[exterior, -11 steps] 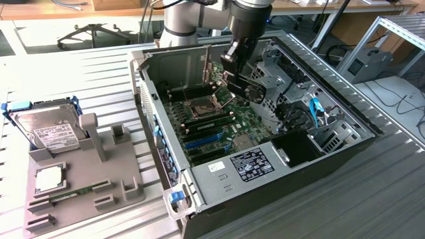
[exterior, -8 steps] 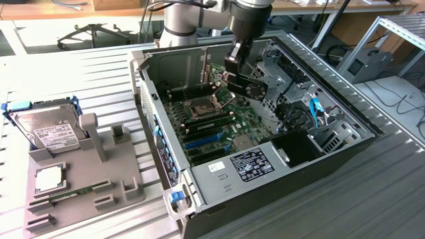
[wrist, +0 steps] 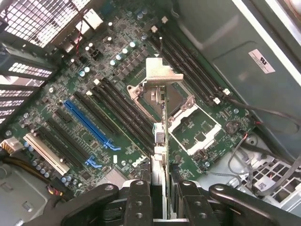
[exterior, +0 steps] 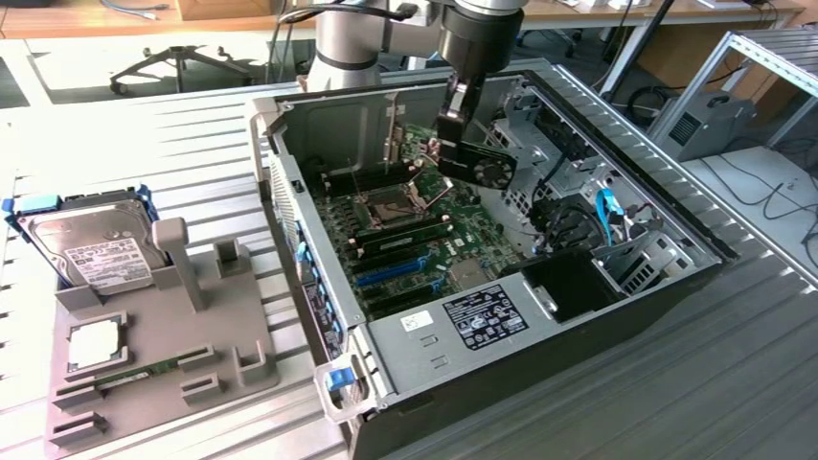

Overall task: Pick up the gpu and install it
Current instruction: 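Insert the gpu into the slot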

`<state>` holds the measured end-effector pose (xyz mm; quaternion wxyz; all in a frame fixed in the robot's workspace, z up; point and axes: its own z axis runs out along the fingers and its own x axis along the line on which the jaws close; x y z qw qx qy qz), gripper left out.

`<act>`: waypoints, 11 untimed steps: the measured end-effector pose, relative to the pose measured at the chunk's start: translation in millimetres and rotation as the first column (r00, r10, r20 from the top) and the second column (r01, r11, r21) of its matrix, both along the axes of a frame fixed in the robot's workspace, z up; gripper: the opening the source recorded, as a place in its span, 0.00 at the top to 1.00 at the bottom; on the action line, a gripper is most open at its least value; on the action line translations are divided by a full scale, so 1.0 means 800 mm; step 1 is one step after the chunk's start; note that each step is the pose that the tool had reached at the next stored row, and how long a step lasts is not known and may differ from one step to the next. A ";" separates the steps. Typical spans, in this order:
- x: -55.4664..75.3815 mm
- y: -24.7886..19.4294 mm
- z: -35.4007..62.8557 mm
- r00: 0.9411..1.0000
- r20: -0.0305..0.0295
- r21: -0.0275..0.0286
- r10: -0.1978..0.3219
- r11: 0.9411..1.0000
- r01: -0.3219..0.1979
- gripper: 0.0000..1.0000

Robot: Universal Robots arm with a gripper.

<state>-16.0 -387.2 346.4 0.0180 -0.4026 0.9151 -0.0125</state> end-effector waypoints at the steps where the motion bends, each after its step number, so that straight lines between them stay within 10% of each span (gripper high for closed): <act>1: 0.000 0.0000 0.000 1.000 0.000 0.000 0.010 1.000 -0.010 0.73; 11: 0.000 0.0000 0.000 0.993 0.000 0.000 0.119 0.993 -0.119 0.73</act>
